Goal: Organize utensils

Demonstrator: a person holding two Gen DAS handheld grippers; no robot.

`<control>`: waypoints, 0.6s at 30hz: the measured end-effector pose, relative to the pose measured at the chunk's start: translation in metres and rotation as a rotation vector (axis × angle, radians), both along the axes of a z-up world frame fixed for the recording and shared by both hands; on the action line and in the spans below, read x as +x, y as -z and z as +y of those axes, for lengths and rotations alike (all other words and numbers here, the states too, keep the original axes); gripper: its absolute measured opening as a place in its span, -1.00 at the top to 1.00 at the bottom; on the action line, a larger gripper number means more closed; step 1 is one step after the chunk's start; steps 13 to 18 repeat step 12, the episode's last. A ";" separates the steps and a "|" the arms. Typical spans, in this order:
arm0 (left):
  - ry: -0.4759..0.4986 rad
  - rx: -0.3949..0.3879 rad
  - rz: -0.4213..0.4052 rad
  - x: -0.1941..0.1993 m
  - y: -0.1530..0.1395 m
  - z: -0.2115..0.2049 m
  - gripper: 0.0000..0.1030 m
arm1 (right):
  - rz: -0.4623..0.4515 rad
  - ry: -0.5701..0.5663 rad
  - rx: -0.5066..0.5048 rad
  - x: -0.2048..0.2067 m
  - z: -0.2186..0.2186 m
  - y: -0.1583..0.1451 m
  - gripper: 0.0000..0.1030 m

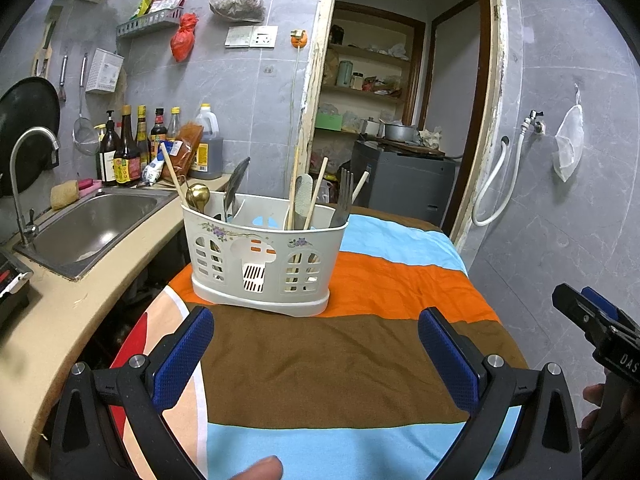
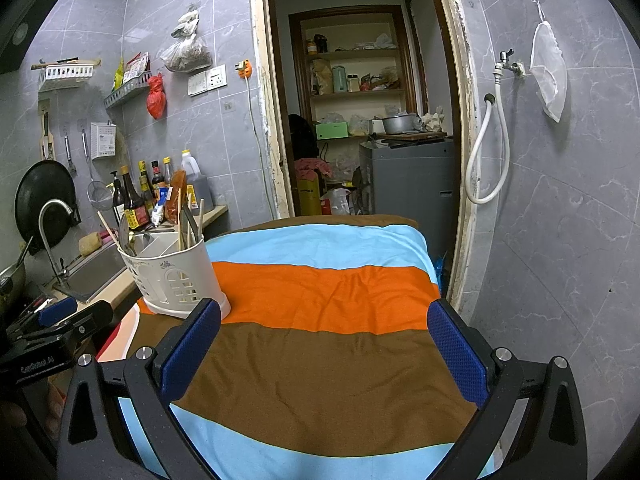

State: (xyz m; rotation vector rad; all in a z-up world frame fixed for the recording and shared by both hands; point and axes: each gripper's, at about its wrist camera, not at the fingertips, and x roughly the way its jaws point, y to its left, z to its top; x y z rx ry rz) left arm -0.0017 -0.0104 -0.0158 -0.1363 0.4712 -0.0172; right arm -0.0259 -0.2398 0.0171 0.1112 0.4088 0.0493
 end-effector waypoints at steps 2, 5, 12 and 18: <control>-0.003 0.002 -0.003 0.001 0.001 0.000 -0.99 | 0.000 -0.001 0.001 -0.001 0.000 0.000 -0.97; -0.006 0.020 0.002 0.001 0.003 -0.002 -0.99 | 0.000 -0.001 0.000 0.000 0.000 0.000 -0.97; -0.005 0.017 0.003 -0.002 0.001 -0.003 -0.99 | 0.000 0.000 0.000 0.001 -0.001 -0.001 -0.97; -0.005 0.017 0.003 -0.002 0.001 -0.003 -0.99 | 0.000 0.000 0.000 0.001 -0.001 -0.001 -0.97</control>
